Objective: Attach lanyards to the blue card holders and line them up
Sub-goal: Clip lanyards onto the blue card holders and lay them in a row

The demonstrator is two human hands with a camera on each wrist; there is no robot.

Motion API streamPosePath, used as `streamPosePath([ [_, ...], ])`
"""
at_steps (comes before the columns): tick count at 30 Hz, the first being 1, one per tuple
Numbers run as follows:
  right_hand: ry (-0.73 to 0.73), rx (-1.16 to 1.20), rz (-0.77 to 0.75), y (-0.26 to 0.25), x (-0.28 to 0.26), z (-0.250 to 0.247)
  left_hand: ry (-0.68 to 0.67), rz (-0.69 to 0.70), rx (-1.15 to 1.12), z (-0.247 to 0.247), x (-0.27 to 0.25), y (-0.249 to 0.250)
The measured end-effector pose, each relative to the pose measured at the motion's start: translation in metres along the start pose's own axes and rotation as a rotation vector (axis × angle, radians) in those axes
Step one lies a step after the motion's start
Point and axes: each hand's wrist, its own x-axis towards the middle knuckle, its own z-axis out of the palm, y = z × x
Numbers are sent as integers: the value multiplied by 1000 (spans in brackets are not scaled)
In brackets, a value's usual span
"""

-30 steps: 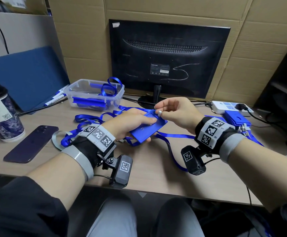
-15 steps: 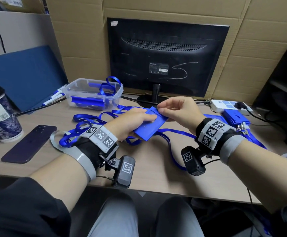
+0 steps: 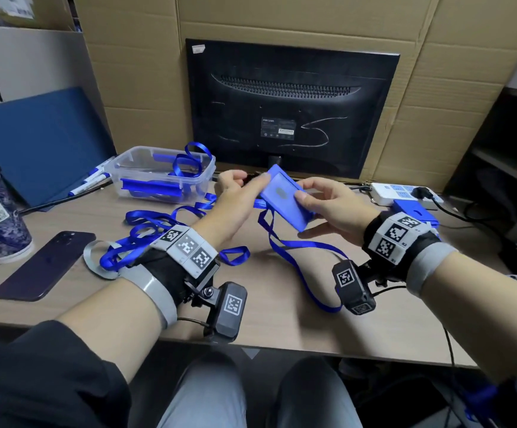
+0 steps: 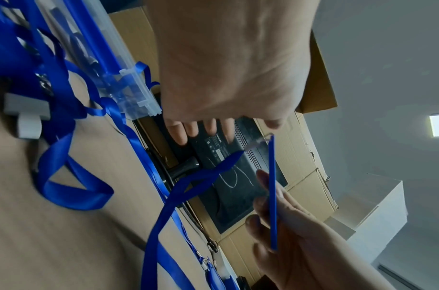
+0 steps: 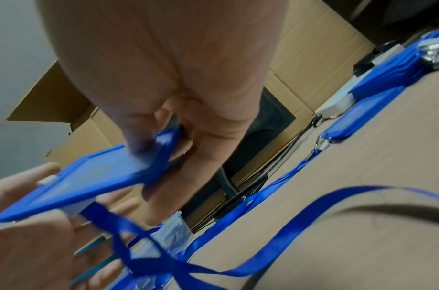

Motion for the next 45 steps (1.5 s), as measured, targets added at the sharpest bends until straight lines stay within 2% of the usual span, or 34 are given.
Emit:
streamPosePath([
  [1, 19, -7, -12, -2, -2, -2, -8, 7, -10, -1, 1, 3],
  [4, 99, -16, -62, -6, -8, -8, -199, -35, 37, 1, -4, 11],
  [5, 151, -23, -74, -6, -9, -10, -222, -39, 62, 4, -5, 13],
  [11, 484, -18, -113, 1, -16, -40, -160, 11, 26, 20, -12, 24],
  [14, 659, -58, -138, 9, -21, -64, -65, -5, 44, 26, -12, 29],
  [16, 775, -75, -98, 13, -23, -81, -11, 14, 49, 31, -9, 33],
  [18, 836, -85, -32, 18, -23, -94, -1, 26, 149, 36, -3, 33],
  [20, 858, -132, 48, 27, -21, -104, -25, 31, 352, 42, 2, 34],
  [24, 882, -196, 185, 55, -14, -124, 25, -30, 664, 59, 8, 30],
  [28, 884, -204, 265, 90, -2, -148, 64, -113, 747, 67, 14, 16],
  [32, 820, -240, 365, 129, 8, -168, -95, -262, 805, 79, 25, -8],
  [35, 774, -395, 476, 96, -17, -131, -189, -288, 925, 85, 27, -24],
  [38, 710, -656, 613, 84, -27, -120, -233, -283, 898, 87, 29, -34],
  [42, 484, -713, 574, 88, -18, -111, -213, -361, 925, 89, 30, -39],
  [45, 344, -803, 575, 91, -11, -98, -139, -389, 949, 79, 33, -48],
])
